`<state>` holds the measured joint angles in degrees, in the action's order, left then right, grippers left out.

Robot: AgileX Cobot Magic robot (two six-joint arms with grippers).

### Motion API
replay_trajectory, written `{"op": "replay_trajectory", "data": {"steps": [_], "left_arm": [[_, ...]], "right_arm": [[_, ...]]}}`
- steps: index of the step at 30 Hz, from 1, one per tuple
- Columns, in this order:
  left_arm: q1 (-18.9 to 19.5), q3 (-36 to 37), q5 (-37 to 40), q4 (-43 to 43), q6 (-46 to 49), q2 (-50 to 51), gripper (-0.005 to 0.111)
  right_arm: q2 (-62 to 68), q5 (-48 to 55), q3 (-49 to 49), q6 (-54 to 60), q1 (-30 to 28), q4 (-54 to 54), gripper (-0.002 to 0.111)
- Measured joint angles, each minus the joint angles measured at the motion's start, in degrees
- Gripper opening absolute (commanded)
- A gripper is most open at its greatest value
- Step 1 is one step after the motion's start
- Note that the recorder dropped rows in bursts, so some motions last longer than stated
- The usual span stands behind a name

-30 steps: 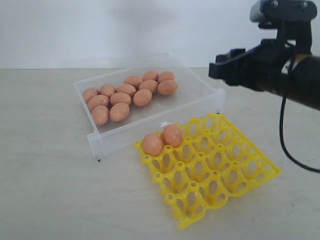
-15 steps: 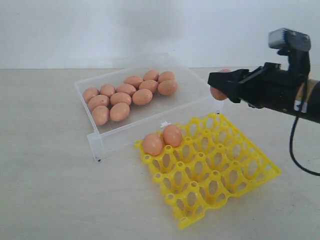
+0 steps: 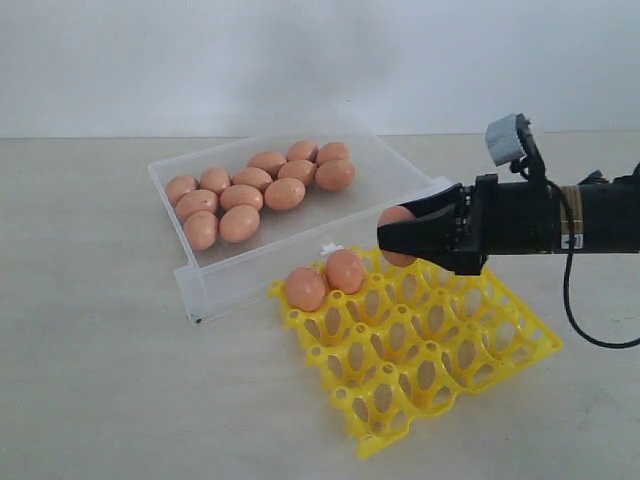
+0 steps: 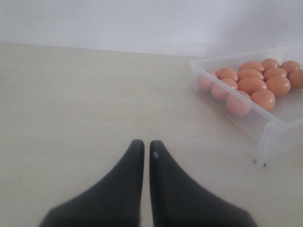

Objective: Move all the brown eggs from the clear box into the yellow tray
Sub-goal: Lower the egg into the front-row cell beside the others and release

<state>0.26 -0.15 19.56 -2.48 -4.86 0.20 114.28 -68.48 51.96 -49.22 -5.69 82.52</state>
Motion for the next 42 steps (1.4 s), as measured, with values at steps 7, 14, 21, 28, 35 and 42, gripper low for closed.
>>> {"op": "replay_trajectory", "data": {"steps": [7,14,21,28,35,42], "left_arm": [[0.0,0.0,0.0,0.0,0.0,0.0,0.004],[0.0,0.0,0.0,0.0,0.0,0.0,0.004],[0.0,0.0,0.0,0.0,0.0,0.0,0.004],[0.0,0.0,0.0,0.0,0.0,0.0,0.004],[0.0,0.0,0.0,0.0,0.0,0.0,0.004],[0.0,0.0,0.0,0.0,0.0,0.0,0.004]], "right_arm": [[2.2,3.2,0.5,8.0,1.1,-6.1,0.0],[4.0,4.7,0.6,12.9,1.1,-11.0,0.0],[7.9,5.2,0.6,14.4,2.9,-13.8,0.0],[8.8,5.2,0.6,16.3,3.0,-16.3,0.032],[9.4,3.7,0.6,15.6,3.0,-19.1,0.062],[9.4,3.2,0.6,14.7,3.0,-19.9,0.062]]}}
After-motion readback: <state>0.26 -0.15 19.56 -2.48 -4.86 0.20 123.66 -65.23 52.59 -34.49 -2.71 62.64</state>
